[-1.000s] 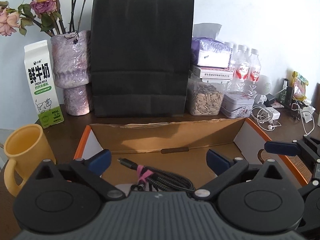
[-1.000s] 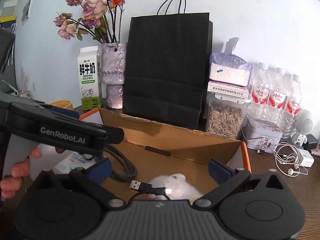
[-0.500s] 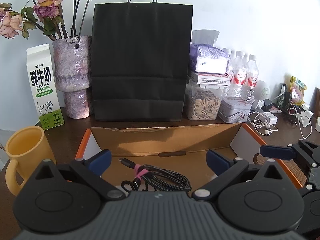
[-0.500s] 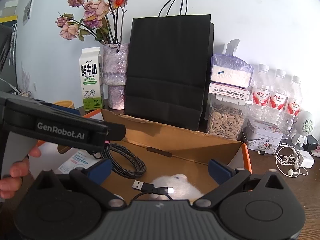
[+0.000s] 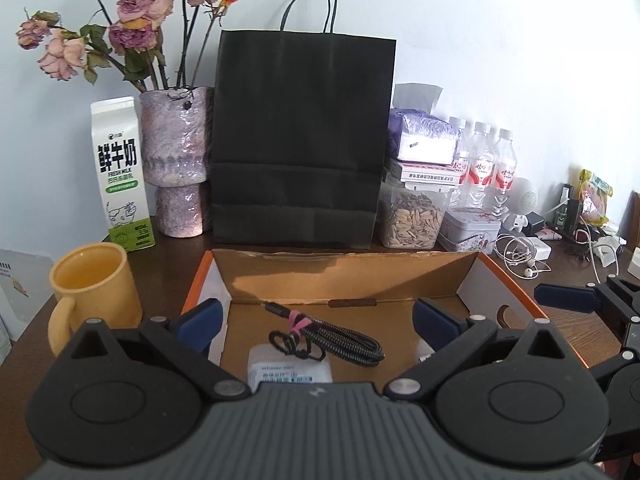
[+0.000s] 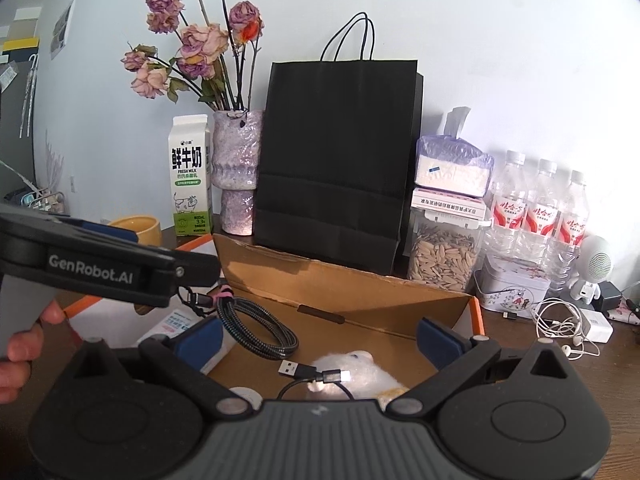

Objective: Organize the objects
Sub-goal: 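Lower and release the braided cable into the box while the right tool drops the USB cable inside, then move the left tool to the navy zip case while the right tool reaches the purple drawstring bag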

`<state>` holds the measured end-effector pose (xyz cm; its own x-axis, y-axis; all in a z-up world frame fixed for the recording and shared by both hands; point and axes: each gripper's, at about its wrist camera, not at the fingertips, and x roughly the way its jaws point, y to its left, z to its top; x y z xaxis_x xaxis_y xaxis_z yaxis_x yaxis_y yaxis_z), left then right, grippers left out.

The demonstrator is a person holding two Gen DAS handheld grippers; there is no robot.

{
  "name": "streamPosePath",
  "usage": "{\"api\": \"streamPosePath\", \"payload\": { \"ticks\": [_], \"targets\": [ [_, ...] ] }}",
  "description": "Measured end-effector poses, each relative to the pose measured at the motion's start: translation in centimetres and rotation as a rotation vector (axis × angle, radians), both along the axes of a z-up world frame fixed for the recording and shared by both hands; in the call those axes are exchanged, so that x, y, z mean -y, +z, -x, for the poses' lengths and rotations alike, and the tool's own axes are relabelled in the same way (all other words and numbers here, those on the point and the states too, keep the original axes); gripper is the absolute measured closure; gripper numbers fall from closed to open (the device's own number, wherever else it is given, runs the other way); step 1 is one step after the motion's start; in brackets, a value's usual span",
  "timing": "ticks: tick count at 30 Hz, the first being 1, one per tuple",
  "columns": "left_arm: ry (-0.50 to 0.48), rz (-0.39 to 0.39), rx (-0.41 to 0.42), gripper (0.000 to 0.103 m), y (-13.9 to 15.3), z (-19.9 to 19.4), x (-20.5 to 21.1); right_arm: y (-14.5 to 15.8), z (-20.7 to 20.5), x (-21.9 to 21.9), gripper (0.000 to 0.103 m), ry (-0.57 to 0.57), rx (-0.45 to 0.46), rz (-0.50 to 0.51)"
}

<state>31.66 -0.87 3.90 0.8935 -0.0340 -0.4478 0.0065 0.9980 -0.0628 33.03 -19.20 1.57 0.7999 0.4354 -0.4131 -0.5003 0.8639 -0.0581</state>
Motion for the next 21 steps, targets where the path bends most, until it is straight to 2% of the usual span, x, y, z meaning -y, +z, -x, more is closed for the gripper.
{"api": "streamPosePath", "payload": {
  "ticks": [8,21],
  "targets": [
    [0.007,0.016,0.003,0.000,0.1,4.6,0.0,0.2,3.8,0.7,0.000,-0.007,-0.006,0.002],
    [0.017,0.016,-0.026,0.000,-1.5,12.0,0.5,-1.1,11.9,2.7,0.000,-0.041,-0.054,-0.022]
  ]
}}
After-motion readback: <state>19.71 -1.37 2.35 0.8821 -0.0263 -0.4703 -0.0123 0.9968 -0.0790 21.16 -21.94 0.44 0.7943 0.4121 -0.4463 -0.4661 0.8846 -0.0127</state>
